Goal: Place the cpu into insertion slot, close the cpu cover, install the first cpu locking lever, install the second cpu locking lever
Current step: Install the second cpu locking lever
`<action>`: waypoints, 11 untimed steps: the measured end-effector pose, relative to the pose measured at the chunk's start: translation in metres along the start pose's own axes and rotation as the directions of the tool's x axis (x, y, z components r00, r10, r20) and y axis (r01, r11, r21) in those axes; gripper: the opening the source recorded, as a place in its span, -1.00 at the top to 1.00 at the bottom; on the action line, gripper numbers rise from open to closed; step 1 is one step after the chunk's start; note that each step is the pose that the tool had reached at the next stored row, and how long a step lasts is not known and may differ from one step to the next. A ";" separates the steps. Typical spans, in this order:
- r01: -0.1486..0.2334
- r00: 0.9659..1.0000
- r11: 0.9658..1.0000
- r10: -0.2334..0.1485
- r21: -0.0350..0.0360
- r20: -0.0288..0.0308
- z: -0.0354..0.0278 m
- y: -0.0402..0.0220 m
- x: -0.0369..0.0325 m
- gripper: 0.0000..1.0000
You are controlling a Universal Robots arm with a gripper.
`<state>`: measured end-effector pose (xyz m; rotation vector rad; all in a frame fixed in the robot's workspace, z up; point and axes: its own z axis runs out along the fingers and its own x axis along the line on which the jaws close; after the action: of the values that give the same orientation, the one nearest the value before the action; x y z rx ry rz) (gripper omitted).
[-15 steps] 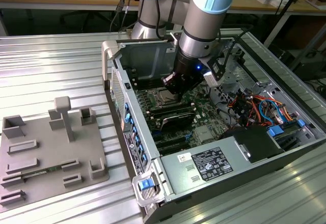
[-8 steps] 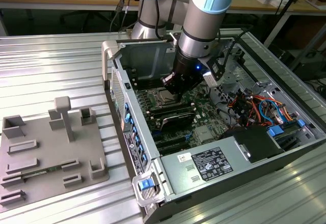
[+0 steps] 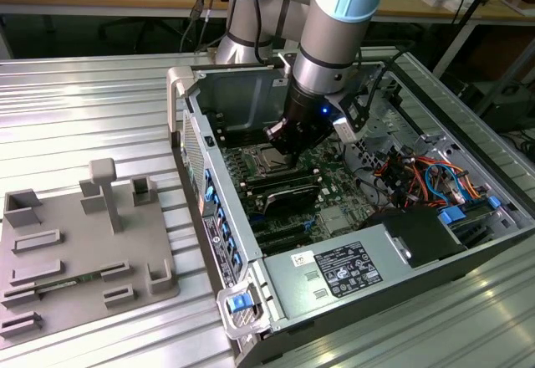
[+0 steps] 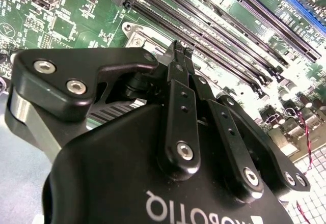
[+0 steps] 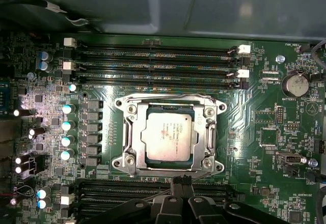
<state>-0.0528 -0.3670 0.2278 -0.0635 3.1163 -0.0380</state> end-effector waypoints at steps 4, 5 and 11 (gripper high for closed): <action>0.000 1.000 1.000 0.000 0.000 0.000 -0.0008 -0.0002 -0.0006 0.78; 0.001 1.000 1.000 -0.001 0.000 -0.001 -0.0008 -0.0004 -0.0009 0.78; 0.001 1.000 1.000 -0.001 0.000 -0.008 -0.0005 -0.0020 -0.0080 0.78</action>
<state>-0.0447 -0.3687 0.2286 -0.0644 3.1238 -0.0381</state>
